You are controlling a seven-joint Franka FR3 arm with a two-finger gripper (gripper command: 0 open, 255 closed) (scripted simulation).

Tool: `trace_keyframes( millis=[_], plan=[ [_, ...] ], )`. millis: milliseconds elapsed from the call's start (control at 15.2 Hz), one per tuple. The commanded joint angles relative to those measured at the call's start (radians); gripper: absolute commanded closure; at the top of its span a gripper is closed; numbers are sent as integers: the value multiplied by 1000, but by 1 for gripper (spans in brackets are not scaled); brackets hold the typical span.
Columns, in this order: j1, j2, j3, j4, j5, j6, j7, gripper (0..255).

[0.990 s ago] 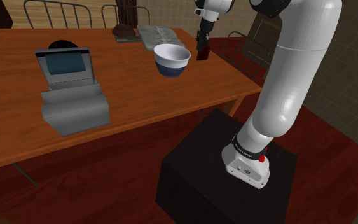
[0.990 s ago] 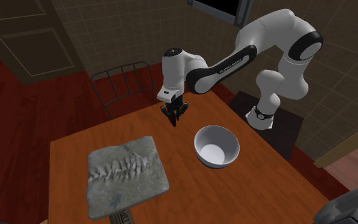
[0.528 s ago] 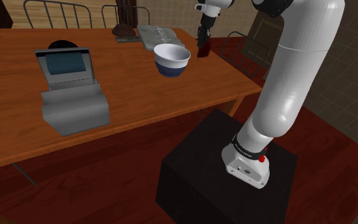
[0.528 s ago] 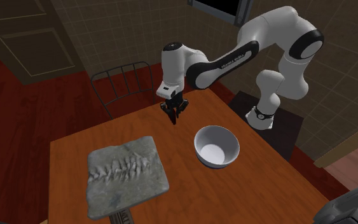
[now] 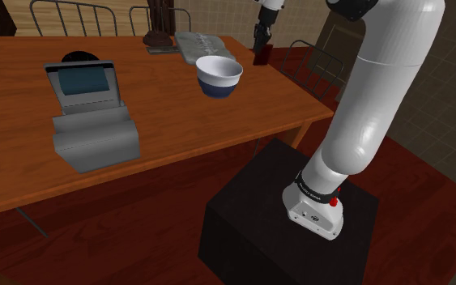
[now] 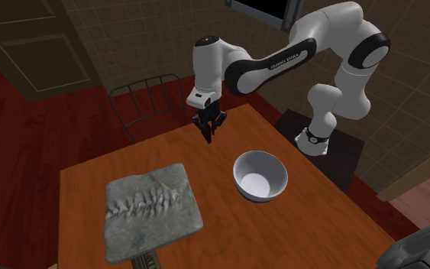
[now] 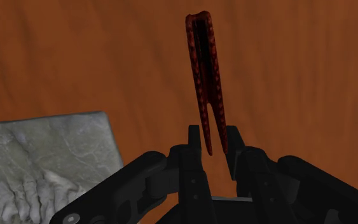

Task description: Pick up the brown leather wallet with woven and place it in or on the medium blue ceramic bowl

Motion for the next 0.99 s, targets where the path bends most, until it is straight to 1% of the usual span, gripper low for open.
trace_keyframes(
  millis=[0,924],
  plan=[
    [0,-5,-1,24,-5,-27,6,255],
    [-15,-3,-9,215,-11,-215,23,255]
  ],
)
